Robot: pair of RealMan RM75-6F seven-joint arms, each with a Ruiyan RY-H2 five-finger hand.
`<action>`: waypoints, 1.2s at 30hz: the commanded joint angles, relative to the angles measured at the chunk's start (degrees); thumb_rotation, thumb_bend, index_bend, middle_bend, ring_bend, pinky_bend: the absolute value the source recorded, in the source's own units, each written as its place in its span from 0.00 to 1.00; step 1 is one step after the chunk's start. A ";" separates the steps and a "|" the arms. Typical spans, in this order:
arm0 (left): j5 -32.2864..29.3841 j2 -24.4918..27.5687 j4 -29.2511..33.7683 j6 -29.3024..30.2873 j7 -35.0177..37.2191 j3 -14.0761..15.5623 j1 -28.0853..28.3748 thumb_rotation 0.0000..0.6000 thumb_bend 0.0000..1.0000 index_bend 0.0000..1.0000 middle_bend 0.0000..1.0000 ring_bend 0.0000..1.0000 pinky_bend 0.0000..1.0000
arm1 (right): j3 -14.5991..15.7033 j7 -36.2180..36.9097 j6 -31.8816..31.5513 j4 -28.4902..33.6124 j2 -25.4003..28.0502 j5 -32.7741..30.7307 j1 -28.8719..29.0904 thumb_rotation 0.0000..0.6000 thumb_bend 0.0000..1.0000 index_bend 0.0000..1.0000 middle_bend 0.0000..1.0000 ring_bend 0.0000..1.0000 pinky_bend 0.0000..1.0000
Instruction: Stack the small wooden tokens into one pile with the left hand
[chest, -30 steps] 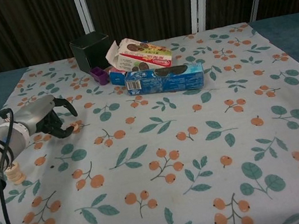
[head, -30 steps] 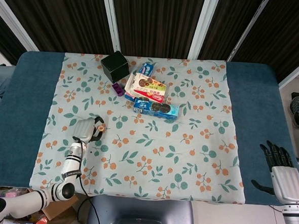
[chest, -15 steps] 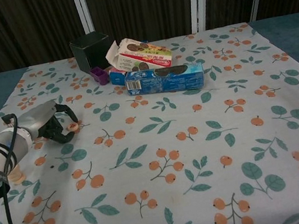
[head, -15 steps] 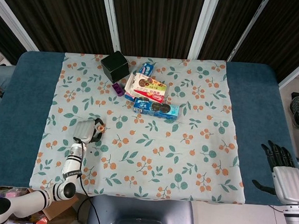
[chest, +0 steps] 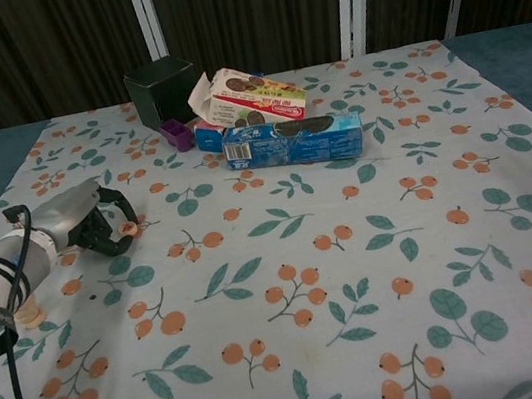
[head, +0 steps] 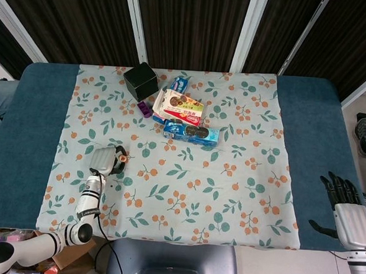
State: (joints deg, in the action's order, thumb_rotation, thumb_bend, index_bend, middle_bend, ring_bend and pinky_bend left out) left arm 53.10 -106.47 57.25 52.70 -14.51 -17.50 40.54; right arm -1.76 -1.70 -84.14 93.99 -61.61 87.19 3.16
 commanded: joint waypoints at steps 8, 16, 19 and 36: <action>-0.07 0.34 0.22 -0.11 -0.17 0.07 -0.15 1.00 0.41 0.47 1.00 1.00 1.00 | -0.02 -0.09 -0.06 0.04 -0.02 -0.01 -0.05 1.00 0.15 0.00 0.00 0.00 0.00; -0.02 1.15 1.58 0.44 -0.05 -0.09 -0.52 1.00 0.41 0.51 1.00 1.00 1.00 | -0.01 -0.18 -0.13 0.01 -0.10 0.08 -0.07 1.00 0.15 0.00 0.00 0.00 0.00; 1.02 2.22 3.64 1.88 0.25 0.02 -1.05 1.00 0.41 0.51 1.00 1.00 1.00 | -0.02 -0.23 -0.14 0.00 -0.13 0.09 -0.06 1.00 0.15 0.00 0.00 0.00 0.00; 10.09 17.44 26.97 12.67 2.66 5.63 -10.12 1.00 0.41 0.51 1.00 1.00 1.00 | 0.37 -1.88 0.54 0.03 -0.77 0.51 0.25 1.00 0.15 0.00 0.00 0.00 0.00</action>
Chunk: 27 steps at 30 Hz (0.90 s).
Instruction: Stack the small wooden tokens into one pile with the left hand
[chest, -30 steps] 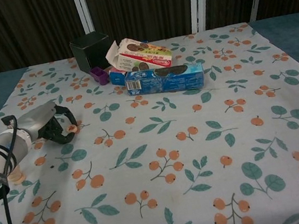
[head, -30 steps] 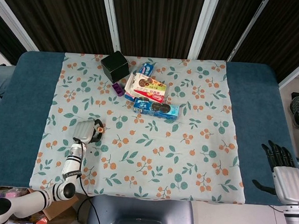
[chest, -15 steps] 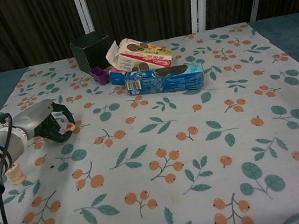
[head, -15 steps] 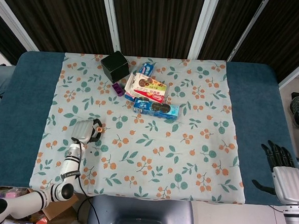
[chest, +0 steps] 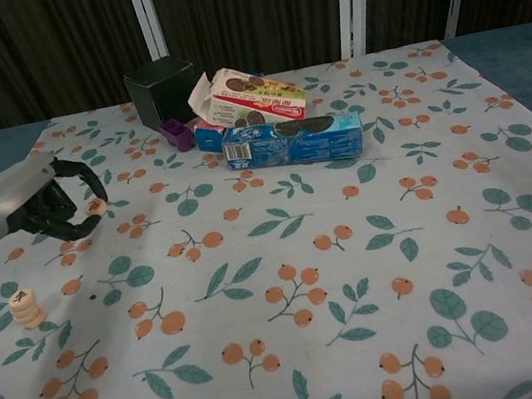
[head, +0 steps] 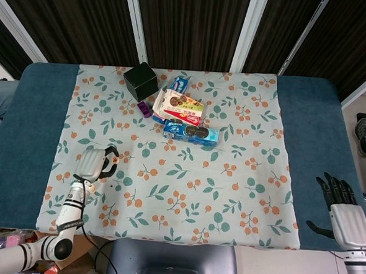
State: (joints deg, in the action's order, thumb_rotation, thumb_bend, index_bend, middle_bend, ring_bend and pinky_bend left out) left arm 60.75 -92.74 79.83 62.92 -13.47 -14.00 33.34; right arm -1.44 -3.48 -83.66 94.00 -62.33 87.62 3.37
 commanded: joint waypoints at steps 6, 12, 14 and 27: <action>5.23 6.43 7.64 4.50 3.40 5.47 -6.19 1.00 0.41 0.51 1.00 1.00 1.00 | 0.39 -0.84 0.32 0.17 -0.34 0.56 0.17 1.00 0.15 0.00 0.00 0.00 0.00; 6.59 6.89 7.03 5.38 5.47 7.23 -8.29 1.00 0.41 0.51 1.00 1.00 1.00 | 0.35 -0.50 0.07 0.15 -0.26 0.58 0.09 1.00 0.15 0.00 0.00 0.00 0.00; 7.09 6.91 6.76 5.37 5.91 7.62 -8.64 1.00 0.41 0.51 1.00 1.00 1.00 | 0.36 -0.49 0.13 0.14 -0.26 0.55 0.11 1.00 0.15 0.00 0.00 0.00 0.00; 9.72 7.47 5.33 5.70 7.92 9.15 -10.56 1.00 0.41 0.50 1.00 1.00 1.00 | 0.53 -0.82 0.41 0.31 -0.26 0.54 0.16 1.00 0.15 0.00 0.00 0.00 0.00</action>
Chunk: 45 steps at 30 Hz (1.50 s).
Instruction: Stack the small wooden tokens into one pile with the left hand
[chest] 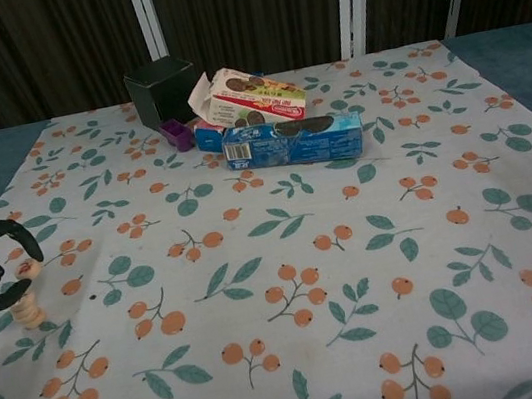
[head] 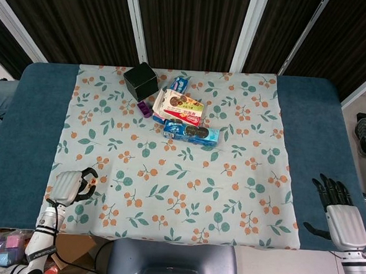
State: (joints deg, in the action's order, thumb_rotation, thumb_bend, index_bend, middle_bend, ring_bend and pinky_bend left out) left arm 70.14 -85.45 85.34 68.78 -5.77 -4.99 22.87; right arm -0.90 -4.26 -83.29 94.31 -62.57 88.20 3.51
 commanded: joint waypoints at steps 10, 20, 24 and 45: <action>0.89 0.58 -1.82 -0.94 2.04 0.66 -1.19 1.00 0.41 0.49 1.00 1.00 1.00 | 0.00 -0.14 0.23 0.05 -0.05 -0.21 0.07 1.00 0.15 0.00 0.00 0.00 0.00; 1.79 0.22 -3.28 -0.45 2.42 0.70 -1.82 1.00 0.41 0.49 1.00 1.00 1.00 | 0.17 -0.04 0.49 0.27 0.16 -0.18 0.12 1.00 0.15 0.00 0.00 0.00 0.00; 2.06 0.16 -3.66 -0.72 3.09 0.85 -2.06 1.00 0.41 0.48 1.00 1.00 1.00 | 0.20 0.01 0.78 0.29 0.19 -0.16 0.27 1.00 0.15 0.00 0.00 0.00 0.00; 2.95 0.12 -3.98 -1.34 3.94 0.51 -2.72 1.00 0.41 0.39 1.00 1.00 1.00 | 0.34 0.30 0.57 0.41 0.40 0.00 0.16 1.00 0.15 0.00 0.00 0.00 0.00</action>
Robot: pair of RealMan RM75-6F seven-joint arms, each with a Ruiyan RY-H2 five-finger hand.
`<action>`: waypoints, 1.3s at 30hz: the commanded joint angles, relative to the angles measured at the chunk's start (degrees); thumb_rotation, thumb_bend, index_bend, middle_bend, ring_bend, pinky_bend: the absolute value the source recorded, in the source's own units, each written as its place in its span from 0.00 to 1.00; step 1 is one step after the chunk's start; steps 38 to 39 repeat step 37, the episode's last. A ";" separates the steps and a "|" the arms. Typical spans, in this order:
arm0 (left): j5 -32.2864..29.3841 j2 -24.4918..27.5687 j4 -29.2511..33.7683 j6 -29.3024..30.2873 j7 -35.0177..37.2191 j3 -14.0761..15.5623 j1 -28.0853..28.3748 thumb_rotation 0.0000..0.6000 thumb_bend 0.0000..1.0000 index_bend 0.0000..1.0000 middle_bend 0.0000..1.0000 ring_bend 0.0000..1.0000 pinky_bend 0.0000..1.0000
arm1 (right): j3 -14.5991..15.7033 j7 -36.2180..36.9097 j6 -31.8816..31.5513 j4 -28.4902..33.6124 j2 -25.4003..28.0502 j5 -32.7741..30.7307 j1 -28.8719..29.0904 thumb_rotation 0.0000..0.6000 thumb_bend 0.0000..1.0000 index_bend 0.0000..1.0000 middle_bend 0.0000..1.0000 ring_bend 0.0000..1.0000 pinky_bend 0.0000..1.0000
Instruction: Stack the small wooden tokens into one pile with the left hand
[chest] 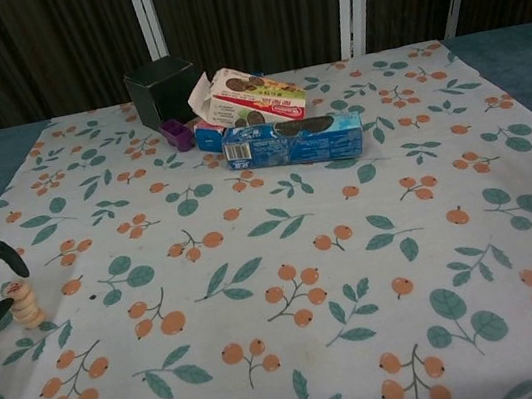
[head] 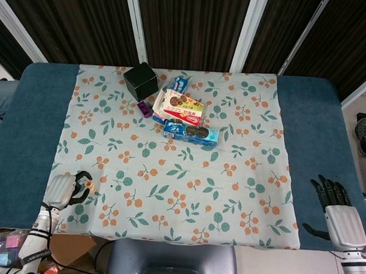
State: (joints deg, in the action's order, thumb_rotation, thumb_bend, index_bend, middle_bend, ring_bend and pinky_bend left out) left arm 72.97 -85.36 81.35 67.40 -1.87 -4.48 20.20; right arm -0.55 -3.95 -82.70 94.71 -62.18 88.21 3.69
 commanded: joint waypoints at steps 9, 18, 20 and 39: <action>2.73 1.44 2.28 3.66 1.45 -0.30 -1.33 1.00 0.41 0.36 1.00 1.00 1.00 | -0.21 0.14 -0.29 -0.15 -0.08 -0.10 -0.04 1.00 0.15 0.00 0.00 0.00 0.00; 11.48 6.31 6.82 16.36 10.77 0.52 -6.62 1.00 0.41 0.32 0.96 0.96 1.00 | 0.05 -0.23 -0.28 -0.06 -0.13 0.15 -0.12 1.00 0.15 0.00 0.00 0.00 0.00; 16.36 8.97 6.14 19.41 16.50 3.65 -8.65 1.00 0.42 0.27 0.71 0.69 0.77 | 0.11 -0.39 -0.52 -0.08 -0.09 0.27 -0.26 1.00 0.15 0.00 0.00 0.00 0.00; 23.76 15.12 3.29 28.01 11.49 7.93 -15.19 1.00 0.42 0.09 0.08 0.00 0.00 | 0.70 -4.20 -0.43 0.52 -0.83 0.62 -0.52 1.00 0.15 0.00 0.00 0.00 0.00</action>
